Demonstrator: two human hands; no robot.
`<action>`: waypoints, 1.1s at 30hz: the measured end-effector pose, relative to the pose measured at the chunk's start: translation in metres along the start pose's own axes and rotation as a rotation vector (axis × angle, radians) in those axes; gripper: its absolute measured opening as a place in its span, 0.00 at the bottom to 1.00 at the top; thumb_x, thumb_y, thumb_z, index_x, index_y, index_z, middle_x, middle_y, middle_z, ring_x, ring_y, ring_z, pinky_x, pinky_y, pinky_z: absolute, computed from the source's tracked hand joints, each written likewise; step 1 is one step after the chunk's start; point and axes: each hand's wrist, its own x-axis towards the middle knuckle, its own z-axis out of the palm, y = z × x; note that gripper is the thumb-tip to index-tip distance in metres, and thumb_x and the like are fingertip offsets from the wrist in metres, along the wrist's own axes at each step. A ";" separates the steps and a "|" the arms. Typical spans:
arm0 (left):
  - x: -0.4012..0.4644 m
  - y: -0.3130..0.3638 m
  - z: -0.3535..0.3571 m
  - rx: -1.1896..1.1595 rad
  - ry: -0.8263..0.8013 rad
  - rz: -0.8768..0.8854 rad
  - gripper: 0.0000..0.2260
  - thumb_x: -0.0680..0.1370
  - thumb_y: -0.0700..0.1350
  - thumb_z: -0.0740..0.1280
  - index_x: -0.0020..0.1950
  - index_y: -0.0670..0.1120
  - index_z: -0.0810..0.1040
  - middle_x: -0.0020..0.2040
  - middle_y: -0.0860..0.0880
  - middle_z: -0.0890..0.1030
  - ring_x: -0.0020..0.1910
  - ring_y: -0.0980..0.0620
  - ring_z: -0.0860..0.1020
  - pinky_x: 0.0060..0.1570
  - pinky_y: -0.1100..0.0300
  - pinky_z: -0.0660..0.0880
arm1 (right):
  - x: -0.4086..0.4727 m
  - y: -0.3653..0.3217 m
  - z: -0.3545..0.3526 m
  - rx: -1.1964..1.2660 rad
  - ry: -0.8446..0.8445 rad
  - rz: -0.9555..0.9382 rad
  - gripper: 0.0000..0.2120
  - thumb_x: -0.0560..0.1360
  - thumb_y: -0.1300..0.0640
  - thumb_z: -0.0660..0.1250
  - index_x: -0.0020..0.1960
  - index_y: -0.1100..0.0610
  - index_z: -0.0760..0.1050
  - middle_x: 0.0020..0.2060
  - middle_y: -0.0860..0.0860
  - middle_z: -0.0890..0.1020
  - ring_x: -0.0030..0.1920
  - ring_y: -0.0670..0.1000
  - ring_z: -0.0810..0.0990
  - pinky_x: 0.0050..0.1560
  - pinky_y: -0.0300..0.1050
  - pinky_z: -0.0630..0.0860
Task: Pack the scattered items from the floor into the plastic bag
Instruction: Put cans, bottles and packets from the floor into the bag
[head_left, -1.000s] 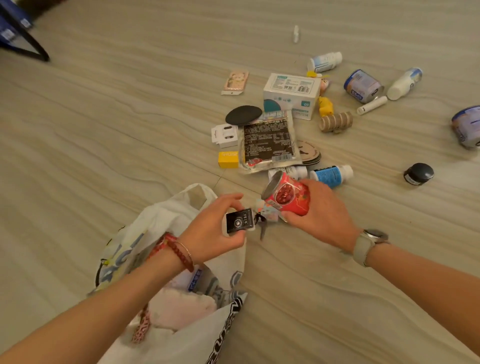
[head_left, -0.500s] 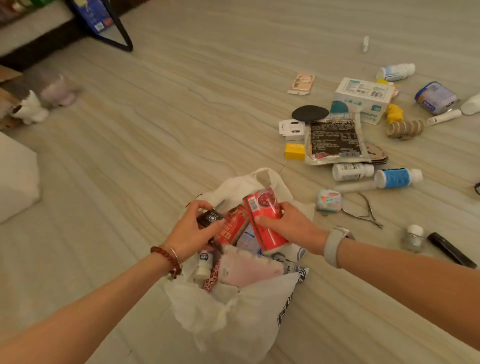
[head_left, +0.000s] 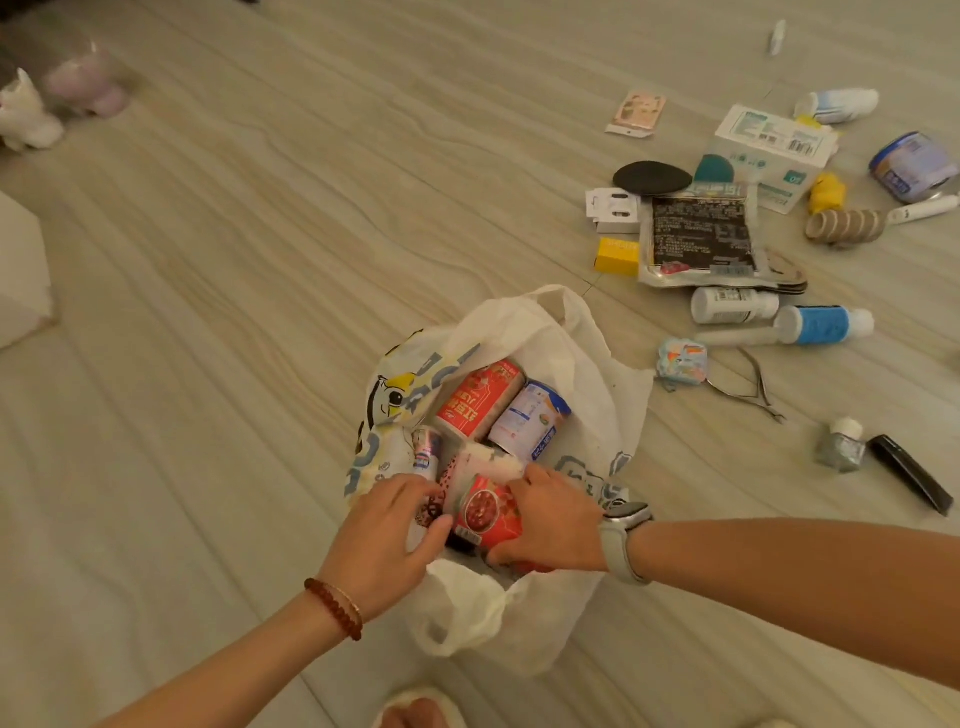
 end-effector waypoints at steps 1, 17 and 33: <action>-0.010 0.001 0.003 -0.037 -0.023 0.069 0.17 0.74 0.59 0.55 0.54 0.52 0.74 0.51 0.55 0.77 0.52 0.62 0.71 0.53 0.66 0.70 | -0.002 0.002 0.000 0.057 -0.034 -0.026 0.35 0.66 0.39 0.69 0.66 0.56 0.66 0.59 0.56 0.72 0.60 0.57 0.71 0.60 0.52 0.72; -0.016 0.039 0.061 0.699 -0.590 0.844 0.25 0.68 0.68 0.58 0.63 0.62 0.68 0.70 0.54 0.69 0.68 0.46 0.68 0.62 0.39 0.64 | -0.019 0.103 -0.006 -0.058 -0.095 -0.124 0.29 0.79 0.56 0.53 0.74 0.61 0.44 0.75 0.58 0.50 0.76 0.54 0.48 0.73 0.42 0.47; 0.131 0.130 0.058 0.514 -0.122 0.789 0.17 0.70 0.54 0.63 0.56 0.50 0.73 0.59 0.46 0.78 0.59 0.46 0.77 0.57 0.51 0.71 | -0.060 0.224 -0.050 0.061 0.534 0.397 0.20 0.75 0.55 0.60 0.66 0.56 0.66 0.64 0.57 0.70 0.66 0.59 0.65 0.64 0.56 0.64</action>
